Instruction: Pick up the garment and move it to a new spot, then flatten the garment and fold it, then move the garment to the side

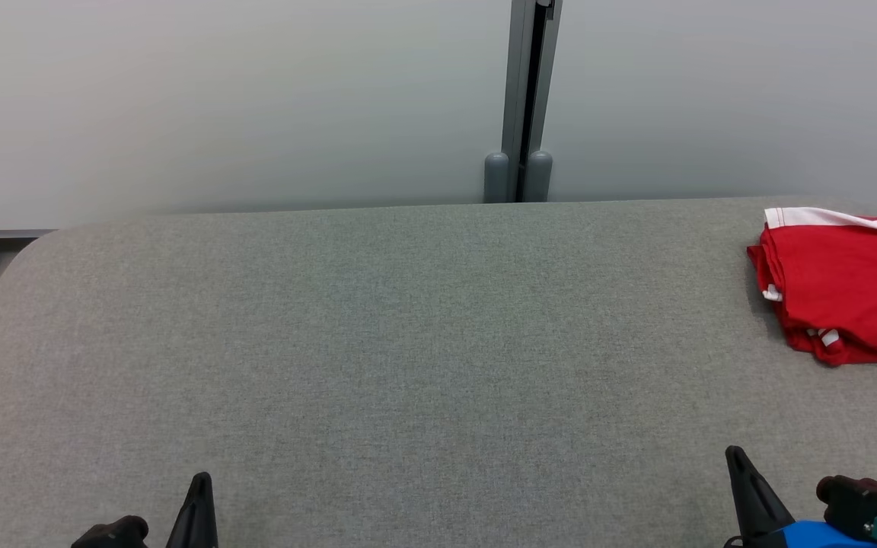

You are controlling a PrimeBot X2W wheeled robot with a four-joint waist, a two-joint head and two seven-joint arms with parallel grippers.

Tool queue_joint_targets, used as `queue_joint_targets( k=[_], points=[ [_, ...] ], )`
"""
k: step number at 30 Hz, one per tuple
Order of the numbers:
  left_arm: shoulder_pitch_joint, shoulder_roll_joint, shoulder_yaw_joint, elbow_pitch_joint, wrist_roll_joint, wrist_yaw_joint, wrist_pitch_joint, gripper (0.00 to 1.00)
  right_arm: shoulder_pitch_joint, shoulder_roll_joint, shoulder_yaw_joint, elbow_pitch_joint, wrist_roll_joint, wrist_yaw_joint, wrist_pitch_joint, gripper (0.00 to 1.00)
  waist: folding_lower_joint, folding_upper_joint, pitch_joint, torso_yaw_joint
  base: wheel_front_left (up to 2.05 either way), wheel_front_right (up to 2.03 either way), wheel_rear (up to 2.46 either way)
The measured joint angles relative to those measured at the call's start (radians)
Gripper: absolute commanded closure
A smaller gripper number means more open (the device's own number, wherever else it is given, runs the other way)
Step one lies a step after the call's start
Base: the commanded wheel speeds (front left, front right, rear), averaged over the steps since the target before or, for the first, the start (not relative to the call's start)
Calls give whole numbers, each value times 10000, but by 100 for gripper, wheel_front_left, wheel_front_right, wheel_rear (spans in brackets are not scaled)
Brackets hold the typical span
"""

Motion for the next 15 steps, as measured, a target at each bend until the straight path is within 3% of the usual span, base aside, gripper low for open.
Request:
queue_joint_targets(
  k=[15],
  points=[
    [-319,-238,525,-226,-2190,-265,604,100,-261,-2,-67,-8,2608,0,297,100,0,0,23,-14,0,0,0]
  ],
)
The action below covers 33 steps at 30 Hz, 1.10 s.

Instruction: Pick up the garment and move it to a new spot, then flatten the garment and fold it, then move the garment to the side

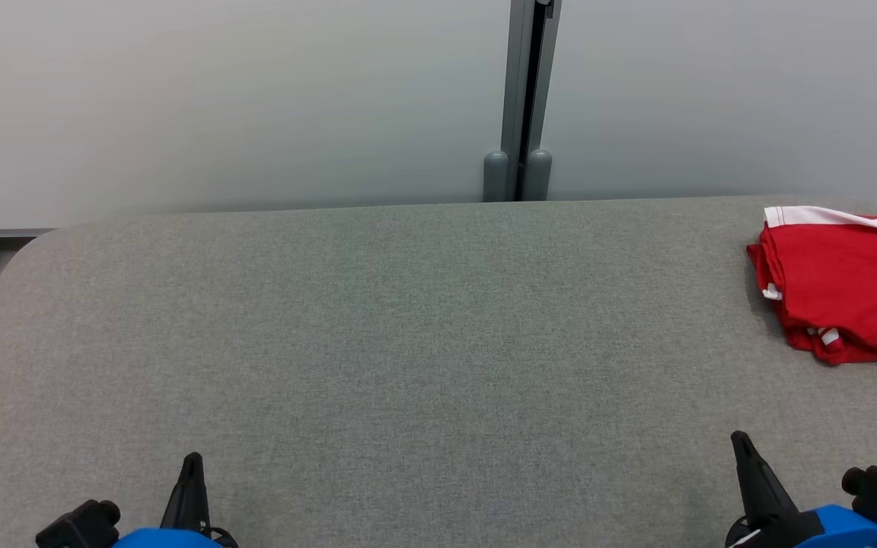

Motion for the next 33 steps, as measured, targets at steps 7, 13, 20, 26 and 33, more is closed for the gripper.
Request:
queue_joint_targets(
  k=[7,13,20,26,33],
  points=[
    [-120,-96,242,-96,-917,-100,222,100,-162,0,-33,-6,1101,0,140,100,0,0,10,-6,0,0,0],
    [-273,-182,401,-173,-1639,-178,424,100,-263,0,-61,-8,1944,-2,230,100,0,0,19,-12,0,0,0],
    [-399,-257,604,-249,-2416,-265,617,100,-373,-2,-90,-12,2899,-2,345,100,0,0,29,-18,0,0,0],
    [-500,-326,757,-313,-3051,-349,796,100,-494,-4,-117,-19,3645,-2,426,100,0,0,39,-24,0,0,0],
    [-637,-403,930,-397,-3735,-437,968,100,-582,-6,-142,-25,4466,-2,541,100,0,0,48,-30,0,0,0]
  ],
)
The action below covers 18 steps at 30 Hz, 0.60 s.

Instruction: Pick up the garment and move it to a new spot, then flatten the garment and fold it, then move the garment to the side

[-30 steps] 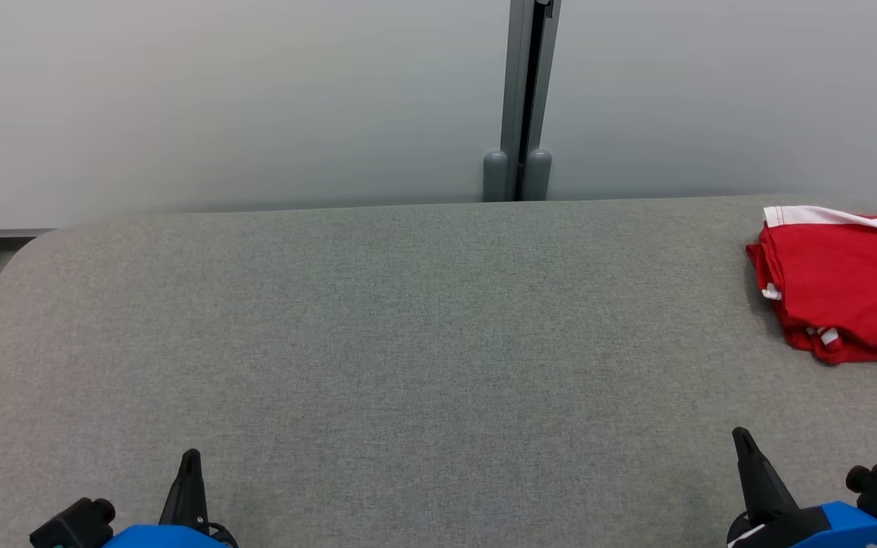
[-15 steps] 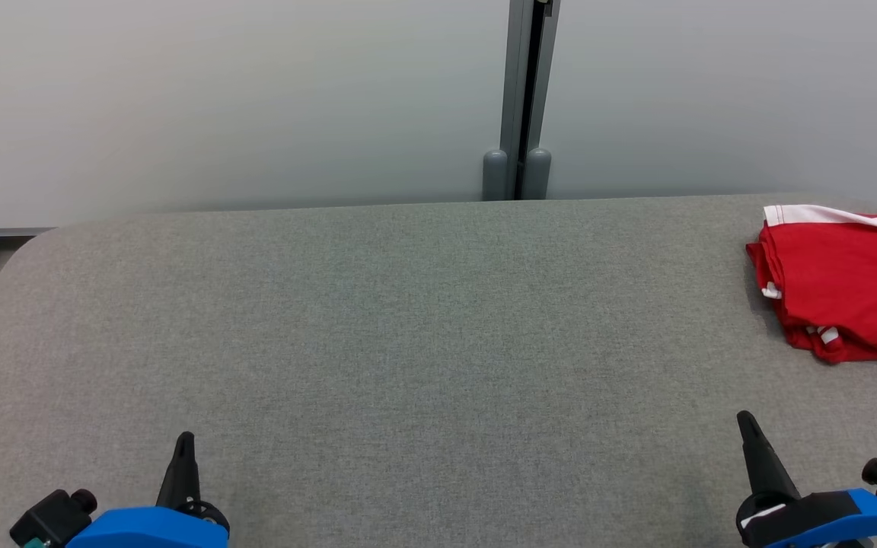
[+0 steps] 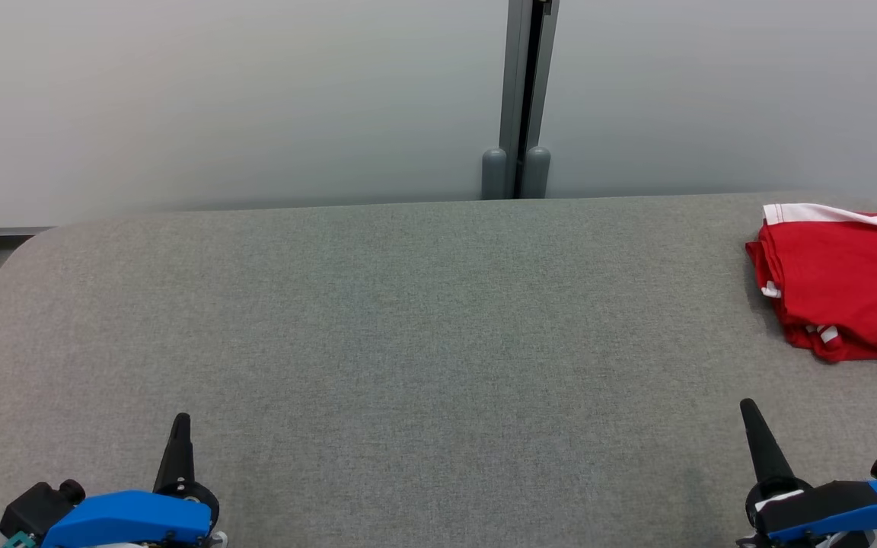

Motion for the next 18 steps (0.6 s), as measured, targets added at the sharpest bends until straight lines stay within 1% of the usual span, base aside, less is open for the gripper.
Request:
queue_joint_targets(
  k=[18],
  points=[
    [-250,-171,383,-165,-1599,-178,431,100,-275,-8,-58,-12,1898,0,219,100,0,1,27,-16,0,0,0]
  ],
)
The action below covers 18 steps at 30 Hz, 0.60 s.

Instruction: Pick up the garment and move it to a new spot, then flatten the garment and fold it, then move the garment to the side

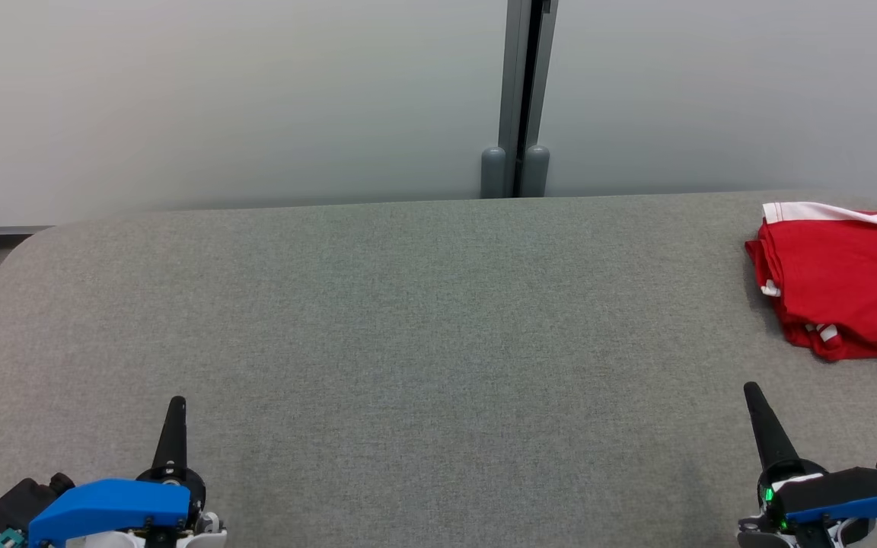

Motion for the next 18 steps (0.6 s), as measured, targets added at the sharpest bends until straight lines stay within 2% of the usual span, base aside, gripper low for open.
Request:
queue_joint_targets(
  k=[18],
  points=[
    [-218,-144,336,-142,-1350,-167,357,100,-236,-6,-44,-6,1620,0,205,100,0,-1,26,-16,0,0,0]
  ],
)
